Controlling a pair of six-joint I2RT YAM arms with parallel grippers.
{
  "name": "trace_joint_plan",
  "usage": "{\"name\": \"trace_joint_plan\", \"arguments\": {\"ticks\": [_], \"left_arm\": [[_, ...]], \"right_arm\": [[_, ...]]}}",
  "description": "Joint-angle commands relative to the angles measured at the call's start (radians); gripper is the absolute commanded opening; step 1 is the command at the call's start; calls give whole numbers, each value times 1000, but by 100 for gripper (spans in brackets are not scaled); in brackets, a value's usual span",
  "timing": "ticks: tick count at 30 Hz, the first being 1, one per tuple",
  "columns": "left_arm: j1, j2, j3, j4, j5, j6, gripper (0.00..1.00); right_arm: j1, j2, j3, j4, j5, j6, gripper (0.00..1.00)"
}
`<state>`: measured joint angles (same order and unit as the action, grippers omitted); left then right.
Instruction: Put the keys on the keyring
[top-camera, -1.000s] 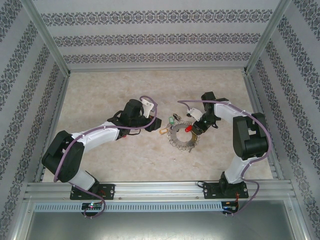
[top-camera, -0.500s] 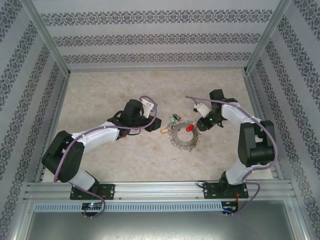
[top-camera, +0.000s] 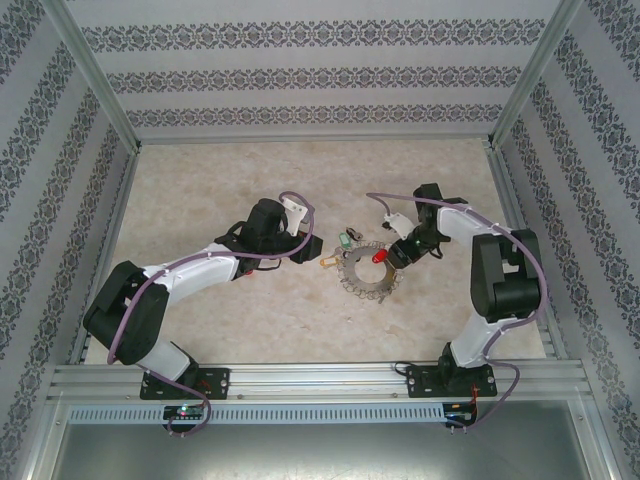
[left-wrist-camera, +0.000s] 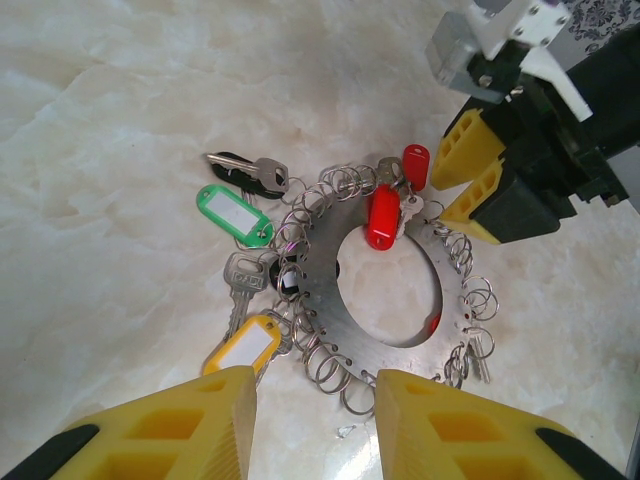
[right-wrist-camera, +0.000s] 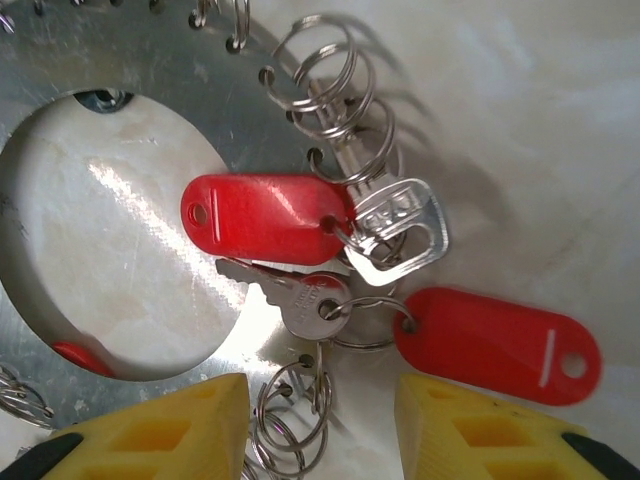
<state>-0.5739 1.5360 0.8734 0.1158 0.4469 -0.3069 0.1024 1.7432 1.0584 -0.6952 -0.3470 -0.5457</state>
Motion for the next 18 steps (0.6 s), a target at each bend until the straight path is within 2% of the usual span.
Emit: {"name": "trace_joint_plan", "arguments": {"ticks": [1, 3, 7, 11, 18], "left_arm": [[9, -21, -19, 9, -2, -10, 37], [8, -23, -23, 12, -2, -11, 37], [9, -26, -25, 10, -2, -9, 37], [9, -31, -23, 8, -2, -9, 37], [9, -53, -23, 16, -6, -4, 37]], "right_arm": [[11, 24, 19, -31, -25, -3, 41], [12, 30, 21, -30, -24, -3, 36], [14, 23, 20, -24, -25, -17, 17], [16, -14, 3, -15, -58, -69, 6], [49, -121, -49, 9, -134, -184, 1]]}}
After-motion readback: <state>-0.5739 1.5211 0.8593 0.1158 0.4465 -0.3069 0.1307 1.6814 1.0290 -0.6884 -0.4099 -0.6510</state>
